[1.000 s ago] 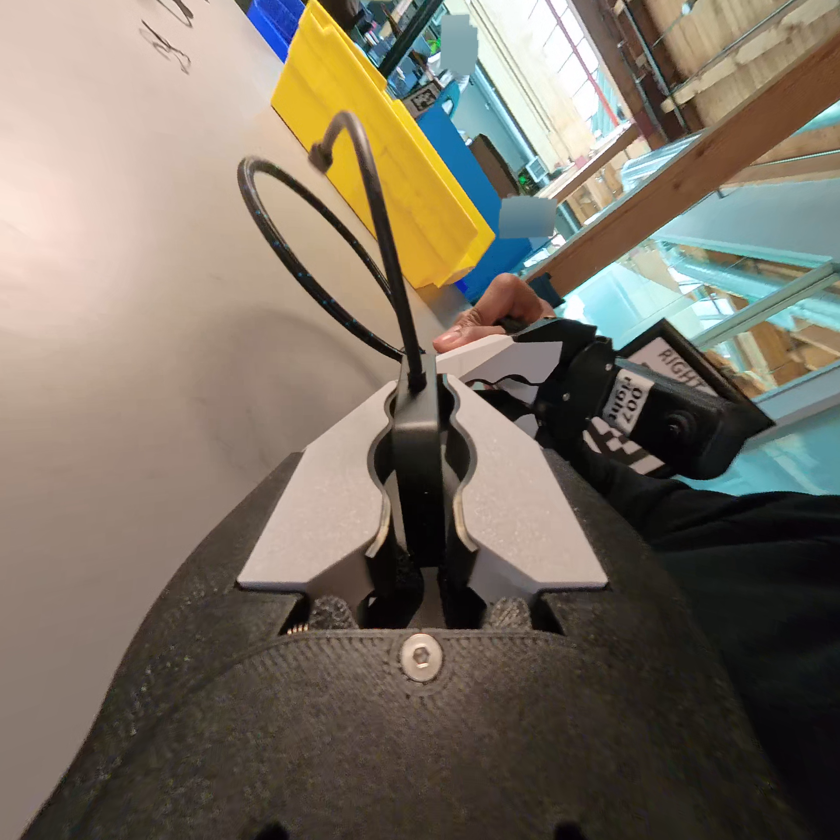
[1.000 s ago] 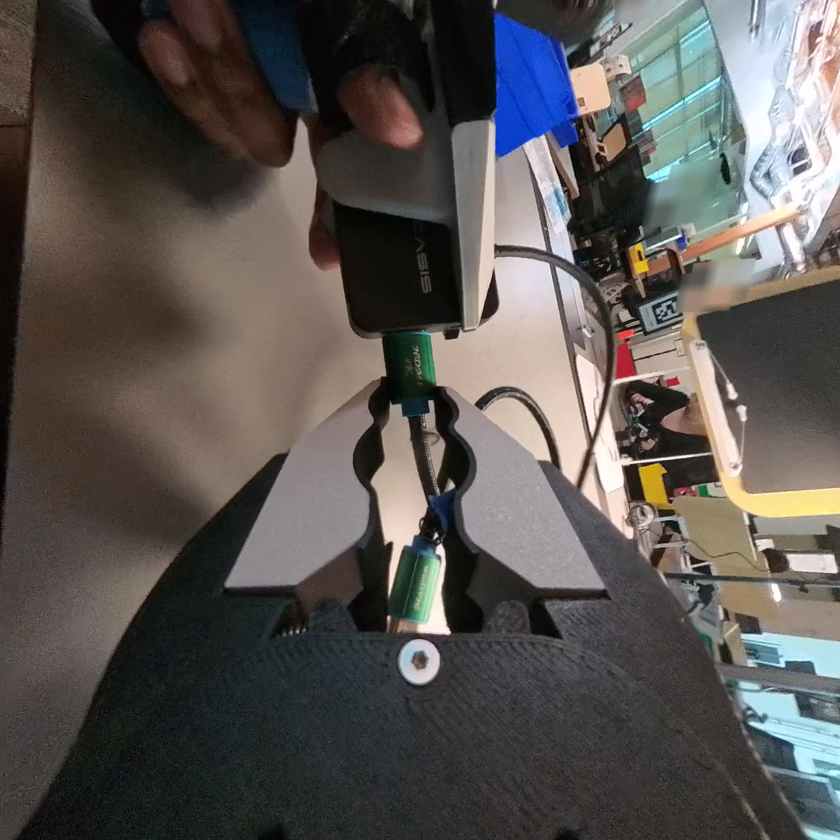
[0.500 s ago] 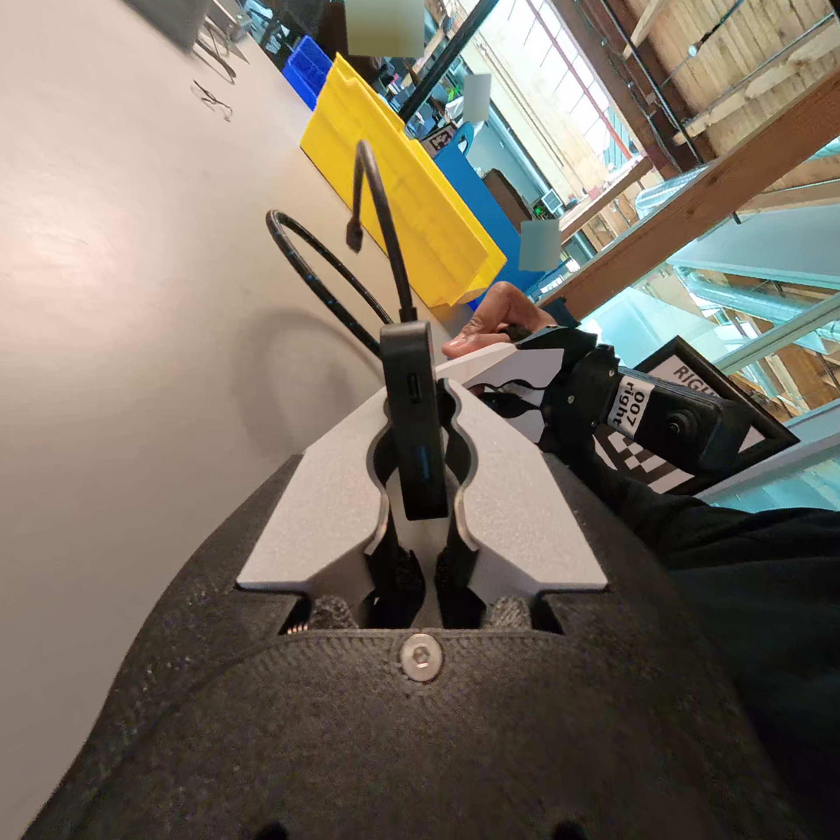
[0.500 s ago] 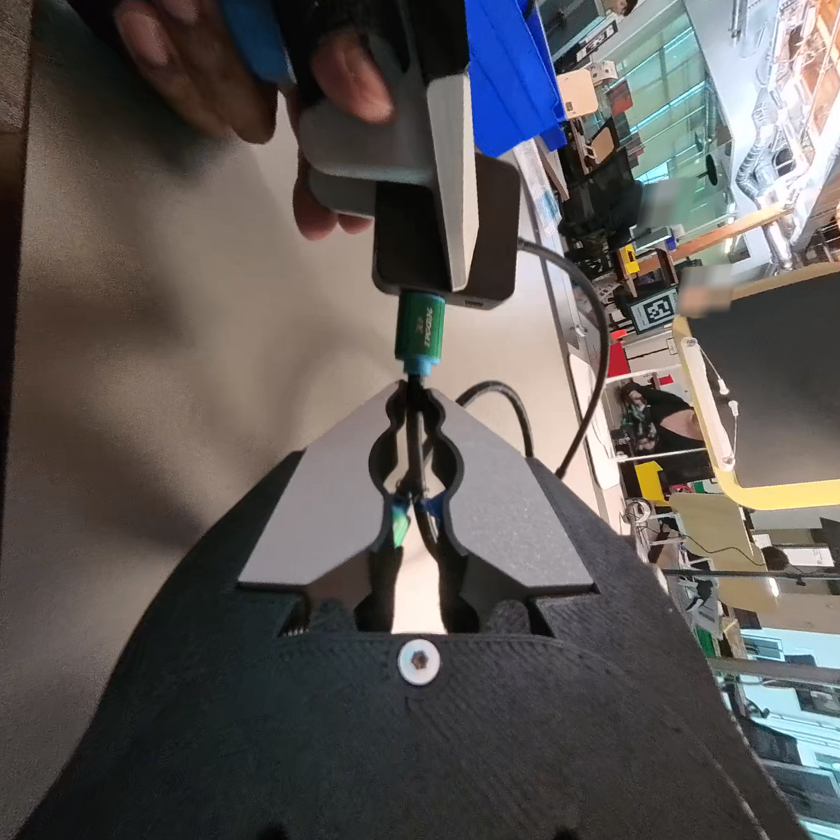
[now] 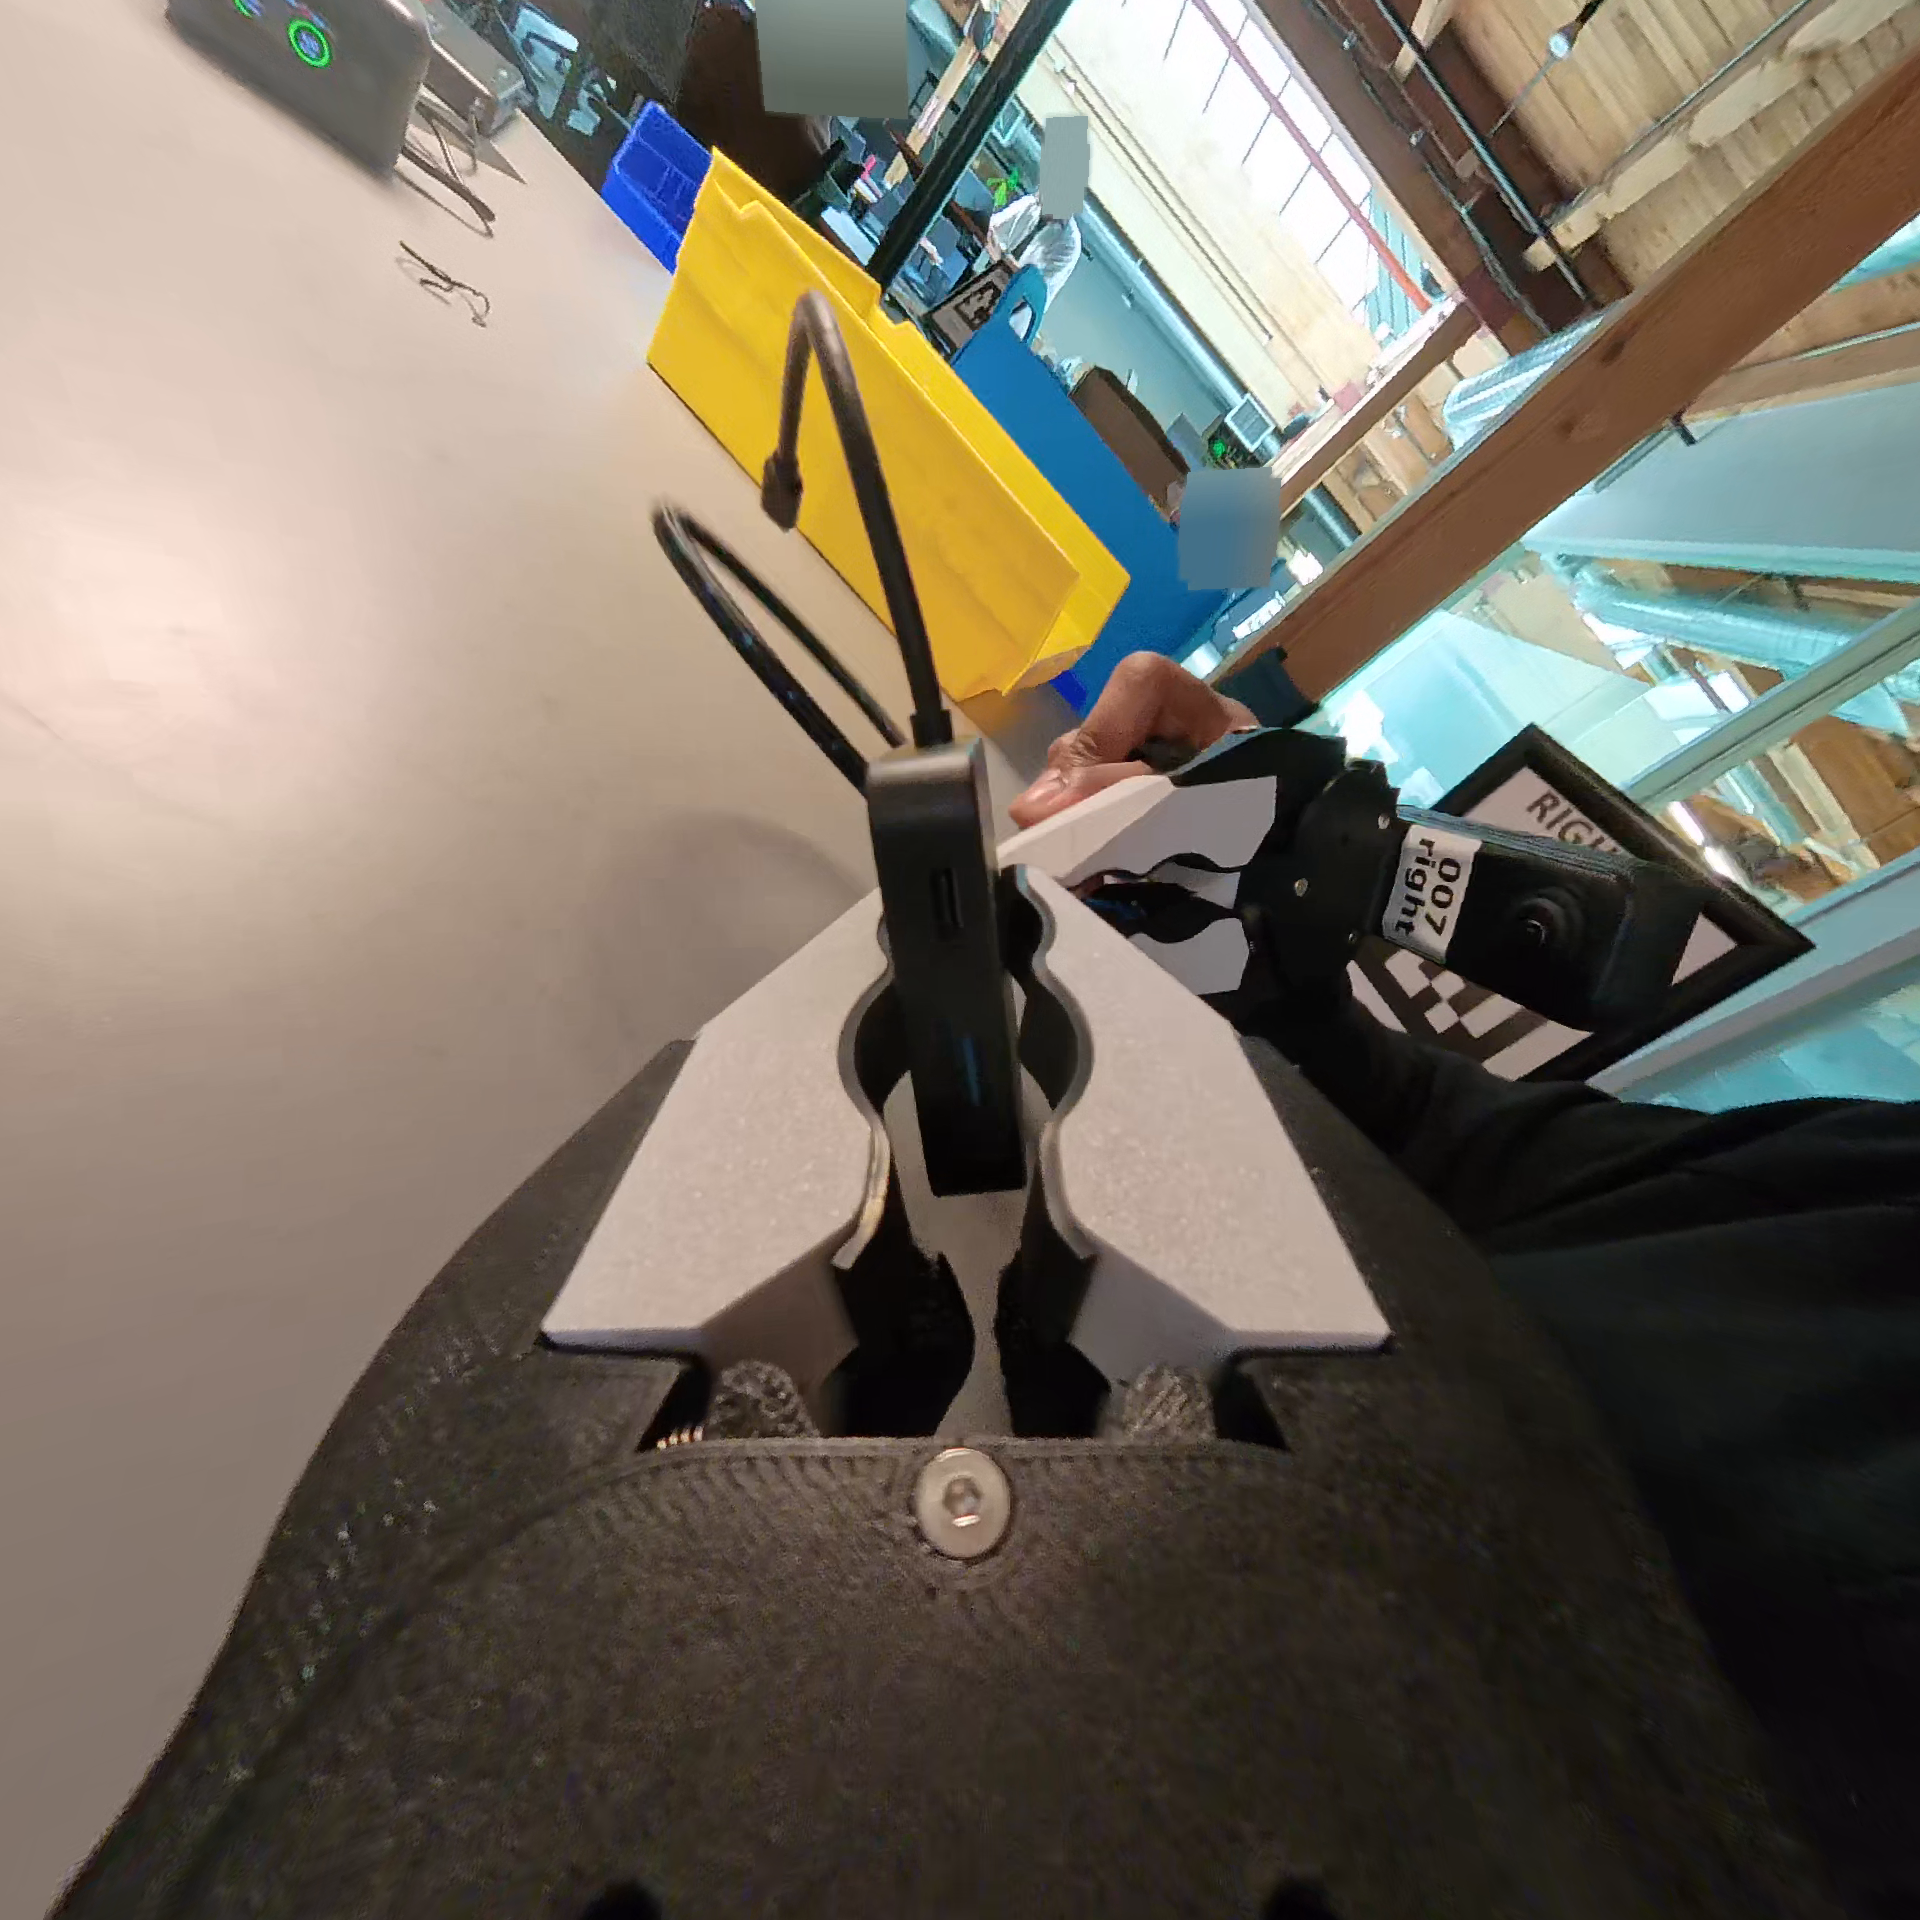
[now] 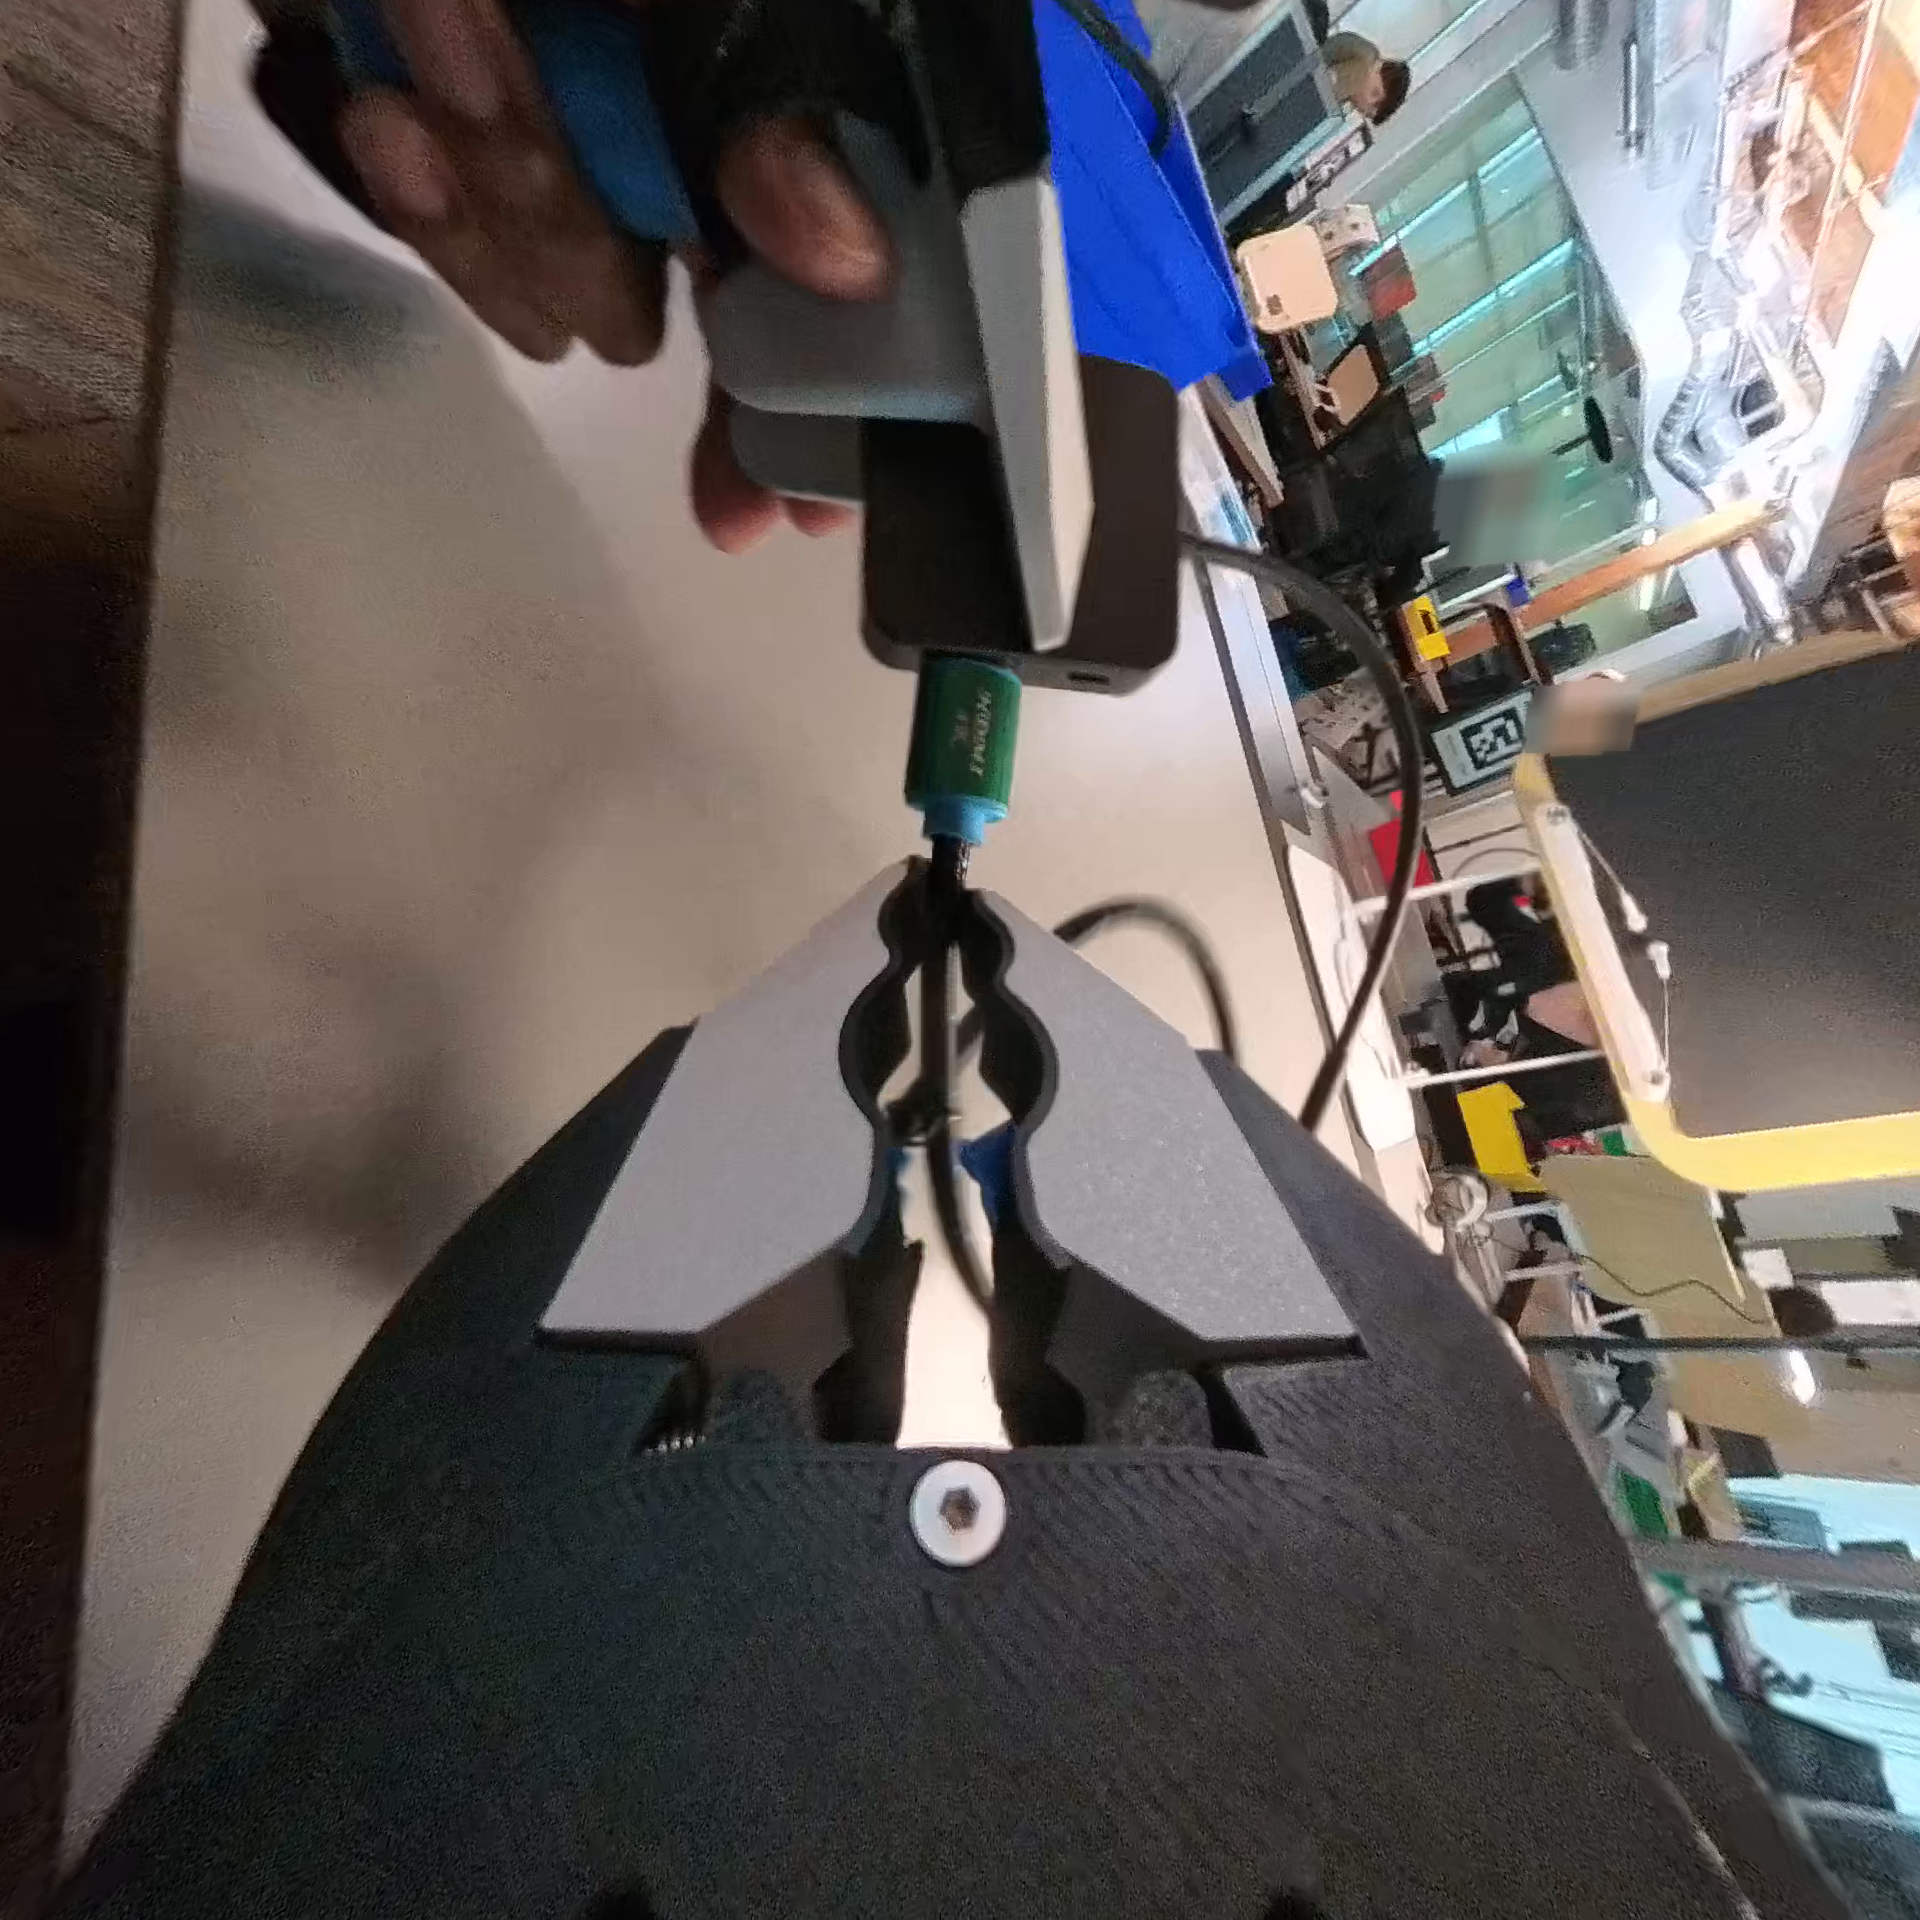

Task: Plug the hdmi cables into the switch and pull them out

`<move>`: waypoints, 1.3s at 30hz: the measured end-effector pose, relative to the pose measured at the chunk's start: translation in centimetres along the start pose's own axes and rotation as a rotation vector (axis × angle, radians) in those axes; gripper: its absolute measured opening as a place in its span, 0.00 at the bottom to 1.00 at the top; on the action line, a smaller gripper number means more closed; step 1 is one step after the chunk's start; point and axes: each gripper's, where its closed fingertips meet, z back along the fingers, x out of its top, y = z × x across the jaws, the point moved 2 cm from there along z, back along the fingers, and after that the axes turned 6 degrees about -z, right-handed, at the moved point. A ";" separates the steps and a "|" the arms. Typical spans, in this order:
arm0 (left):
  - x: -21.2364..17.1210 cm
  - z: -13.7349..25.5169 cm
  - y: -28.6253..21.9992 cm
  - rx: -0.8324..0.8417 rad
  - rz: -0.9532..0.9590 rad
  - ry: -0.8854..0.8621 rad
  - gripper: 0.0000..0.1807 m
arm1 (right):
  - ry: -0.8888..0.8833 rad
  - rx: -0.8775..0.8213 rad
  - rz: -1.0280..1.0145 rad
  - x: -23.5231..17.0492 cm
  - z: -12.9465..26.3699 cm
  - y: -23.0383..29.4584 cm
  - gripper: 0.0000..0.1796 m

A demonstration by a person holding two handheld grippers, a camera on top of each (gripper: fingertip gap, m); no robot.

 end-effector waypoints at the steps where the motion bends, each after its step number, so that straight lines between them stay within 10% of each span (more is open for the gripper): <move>1: 0.0 0.1 0.0 -0.007 0.003 0.018 0.07 | 0.005 0.002 0.029 0.0 0.1 0.0 0.04; 18: 1.2 5.2 3.1 0.106 -0.016 -0.047 0.08 | 0.129 0.128 -0.206 -5.5 3.6 0.6 0.05; 26: -0.4 4.3 3.8 0.108 0.019 -0.020 0.08 | 0.295 0.351 -0.380 -9.2 3.2 0.2 0.39; 31: -0.3 4.5 3.7 0.104 0.017 -0.033 0.07 | 0.362 0.373 -0.412 -9.9 2.2 0.5 0.05; 39: -0.2 4.7 3.7 0.098 0.031 -0.046 0.07 | 0.162 -0.060 -0.459 -6.1 9.0 -9.1 0.03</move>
